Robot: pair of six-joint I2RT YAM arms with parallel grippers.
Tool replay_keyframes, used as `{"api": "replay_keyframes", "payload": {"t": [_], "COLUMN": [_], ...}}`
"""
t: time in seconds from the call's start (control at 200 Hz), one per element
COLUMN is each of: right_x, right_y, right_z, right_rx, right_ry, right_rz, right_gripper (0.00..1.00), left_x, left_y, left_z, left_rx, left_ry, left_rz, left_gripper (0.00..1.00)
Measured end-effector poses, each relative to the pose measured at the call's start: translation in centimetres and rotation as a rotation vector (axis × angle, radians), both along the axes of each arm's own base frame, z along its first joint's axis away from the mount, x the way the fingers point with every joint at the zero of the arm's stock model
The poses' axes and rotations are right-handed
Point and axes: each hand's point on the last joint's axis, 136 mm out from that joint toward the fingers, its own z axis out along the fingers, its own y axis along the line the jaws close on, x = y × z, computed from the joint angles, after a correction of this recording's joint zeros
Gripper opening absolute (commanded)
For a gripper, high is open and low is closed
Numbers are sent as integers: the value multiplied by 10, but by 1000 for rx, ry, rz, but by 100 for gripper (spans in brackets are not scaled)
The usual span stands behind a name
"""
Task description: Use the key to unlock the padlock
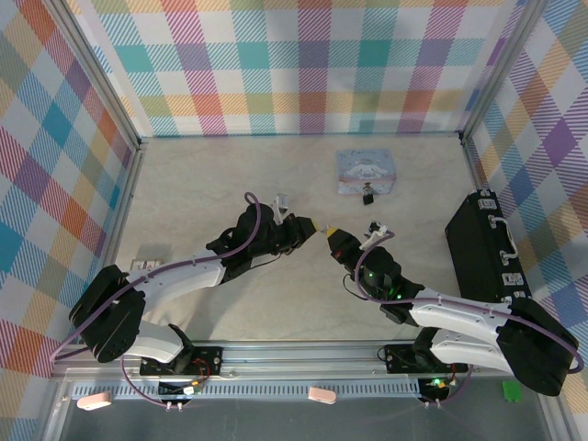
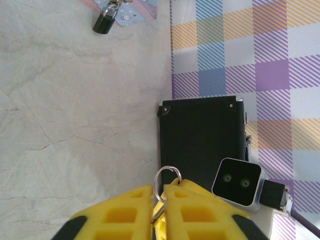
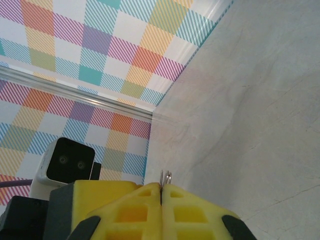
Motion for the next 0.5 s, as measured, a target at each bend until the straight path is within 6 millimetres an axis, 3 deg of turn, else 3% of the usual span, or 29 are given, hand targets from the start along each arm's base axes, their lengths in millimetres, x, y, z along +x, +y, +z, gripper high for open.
{"api": "replay_keyframes", "payload": {"t": [0.095, 0.255, 0.35, 0.5], "right_x": [0, 0, -2, 8], "right_y": [-1, -2, -2, -14], "right_z": [-3, -4, -6, -1], "right_rx": [-2, -2, -18, -1], "right_ry": [10, 14, 23, 26], "right_rz": [-7, -10, 1, 39], "right_gripper": [0, 0, 26, 42], "left_x": [0, 0, -1, 2], "left_y": [-2, -3, -2, 7], "left_z": [3, 3, 0, 12], "left_rx": [-14, -12, 26, 185], "left_ry": [-10, -13, -29, -138], "left_rz": [-8, -12, -27, -72], "left_gripper": [0, 0, 0, 0]}}
